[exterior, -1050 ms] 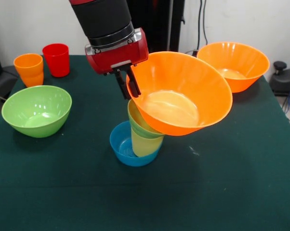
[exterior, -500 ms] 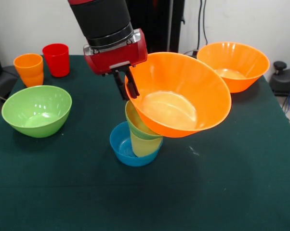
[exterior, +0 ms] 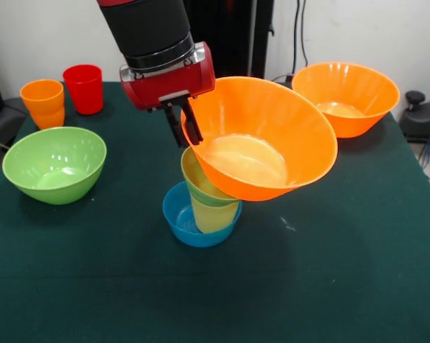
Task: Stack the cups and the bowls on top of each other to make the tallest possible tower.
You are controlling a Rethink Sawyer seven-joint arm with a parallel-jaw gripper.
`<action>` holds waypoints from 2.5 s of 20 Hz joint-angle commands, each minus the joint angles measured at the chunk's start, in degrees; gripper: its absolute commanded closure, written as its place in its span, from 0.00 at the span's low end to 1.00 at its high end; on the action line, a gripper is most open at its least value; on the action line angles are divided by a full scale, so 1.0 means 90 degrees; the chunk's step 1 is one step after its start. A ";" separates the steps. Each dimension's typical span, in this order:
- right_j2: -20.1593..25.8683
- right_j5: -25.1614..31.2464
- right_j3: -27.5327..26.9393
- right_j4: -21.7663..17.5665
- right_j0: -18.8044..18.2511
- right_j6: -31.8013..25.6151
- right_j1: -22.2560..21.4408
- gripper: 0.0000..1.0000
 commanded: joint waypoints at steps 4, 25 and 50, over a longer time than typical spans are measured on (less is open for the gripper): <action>-0.0344 0.0879 -0.0358 -0.0559 0.0243 -0.1652 -0.0107 1.00; -0.0184 0.0681 -0.0266 -0.0510 0.0088 -0.1688 -0.0101 1.00; -0.0123 0.1906 -0.0925 0.0073 0.0429 -0.1278 -0.0015 1.00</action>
